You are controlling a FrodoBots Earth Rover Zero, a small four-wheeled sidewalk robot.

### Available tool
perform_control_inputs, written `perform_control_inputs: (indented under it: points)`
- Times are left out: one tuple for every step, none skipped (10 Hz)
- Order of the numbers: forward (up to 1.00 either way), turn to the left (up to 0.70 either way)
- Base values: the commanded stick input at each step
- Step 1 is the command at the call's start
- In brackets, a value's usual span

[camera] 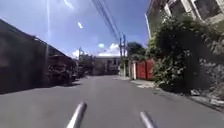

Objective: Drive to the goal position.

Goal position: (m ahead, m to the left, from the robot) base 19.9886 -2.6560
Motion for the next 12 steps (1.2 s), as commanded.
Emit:
perform_control_inputs:
  points:
    - [1.0,0.0]
    - [1.0,0.0]
    - [1.0,0.0]
    - [1.0,0.0]
    - [1.0,0.0]
    - [1.0,0.0]
    - [1.0,0.0]
    - [1.0,0.0]
    - [1.0,0.0]
    - [1.0,0.0]
    - [1.0,0.0]
    - [1.0,0.0]
